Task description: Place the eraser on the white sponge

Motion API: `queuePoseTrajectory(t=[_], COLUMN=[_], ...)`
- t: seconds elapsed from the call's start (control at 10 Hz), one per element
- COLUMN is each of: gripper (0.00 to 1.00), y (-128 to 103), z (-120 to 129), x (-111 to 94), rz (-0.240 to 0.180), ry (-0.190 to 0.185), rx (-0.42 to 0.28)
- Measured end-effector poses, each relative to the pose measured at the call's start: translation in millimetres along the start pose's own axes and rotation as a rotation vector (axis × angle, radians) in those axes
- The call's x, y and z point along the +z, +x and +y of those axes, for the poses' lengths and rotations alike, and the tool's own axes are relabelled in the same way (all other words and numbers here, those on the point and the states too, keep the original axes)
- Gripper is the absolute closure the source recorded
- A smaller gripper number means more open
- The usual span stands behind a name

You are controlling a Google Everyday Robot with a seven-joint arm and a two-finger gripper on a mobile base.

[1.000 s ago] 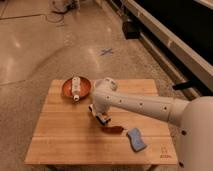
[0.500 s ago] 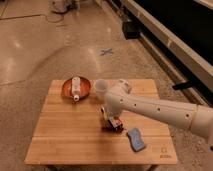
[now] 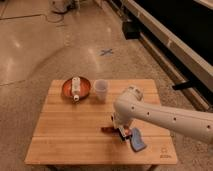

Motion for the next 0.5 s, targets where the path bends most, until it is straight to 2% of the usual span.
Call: queuePoseTrajectory(t=[0.4, 0.5], gripper=[0.98, 0.89], y=[-41.2, -49.8], z=[30.0, 36.5], x=[-3.2, -1.8], rz=[-0.042, -0.049], ry=[-0.045, -0.054], rx=[0.109, 0.141])
